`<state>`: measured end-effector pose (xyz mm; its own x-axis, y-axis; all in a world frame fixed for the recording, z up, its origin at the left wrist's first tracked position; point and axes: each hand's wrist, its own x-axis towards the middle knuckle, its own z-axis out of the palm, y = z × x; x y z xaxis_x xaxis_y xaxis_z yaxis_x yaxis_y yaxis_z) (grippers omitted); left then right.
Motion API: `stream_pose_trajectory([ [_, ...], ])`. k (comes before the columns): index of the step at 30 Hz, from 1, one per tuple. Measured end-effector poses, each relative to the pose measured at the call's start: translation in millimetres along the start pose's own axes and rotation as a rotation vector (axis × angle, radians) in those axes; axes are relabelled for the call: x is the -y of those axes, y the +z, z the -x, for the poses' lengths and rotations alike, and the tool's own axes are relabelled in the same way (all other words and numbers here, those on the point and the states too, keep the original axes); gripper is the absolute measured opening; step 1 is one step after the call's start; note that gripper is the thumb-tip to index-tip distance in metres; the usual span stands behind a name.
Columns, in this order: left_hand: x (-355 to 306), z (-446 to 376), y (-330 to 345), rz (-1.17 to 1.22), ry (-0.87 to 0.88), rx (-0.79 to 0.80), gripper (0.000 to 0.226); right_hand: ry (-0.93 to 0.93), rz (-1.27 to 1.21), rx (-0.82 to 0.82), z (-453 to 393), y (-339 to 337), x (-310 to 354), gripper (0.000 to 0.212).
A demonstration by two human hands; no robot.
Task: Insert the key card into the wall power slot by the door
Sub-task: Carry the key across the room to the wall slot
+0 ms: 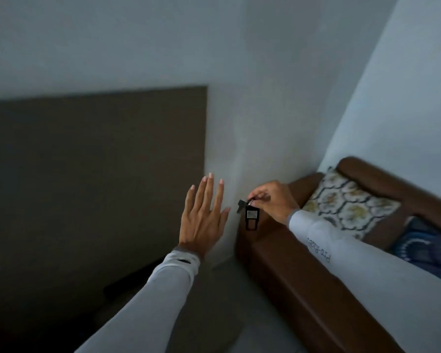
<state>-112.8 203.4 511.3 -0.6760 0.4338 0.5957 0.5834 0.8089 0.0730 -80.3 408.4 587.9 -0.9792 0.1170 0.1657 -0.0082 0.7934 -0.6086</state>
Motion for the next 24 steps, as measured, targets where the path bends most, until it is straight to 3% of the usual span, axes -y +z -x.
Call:
stream_pose_trajectory([
  [6, -128, -93, -68, 0.120, 0.208, -0.129, 0.061, 0.050, 0.036, -0.270, 56, -173, -8, 0.015],
  [11, -262, -135, -116, 0.260, 0.354, -0.232, 0.061, 0.111, 0.111, -0.458, 151, -307, -37, 0.016],
  [24, -620, -131, -198, 0.389, 0.614, -0.350, 0.069, 0.298, 0.258, -0.746, 442, -565, -138, 0.017],
])
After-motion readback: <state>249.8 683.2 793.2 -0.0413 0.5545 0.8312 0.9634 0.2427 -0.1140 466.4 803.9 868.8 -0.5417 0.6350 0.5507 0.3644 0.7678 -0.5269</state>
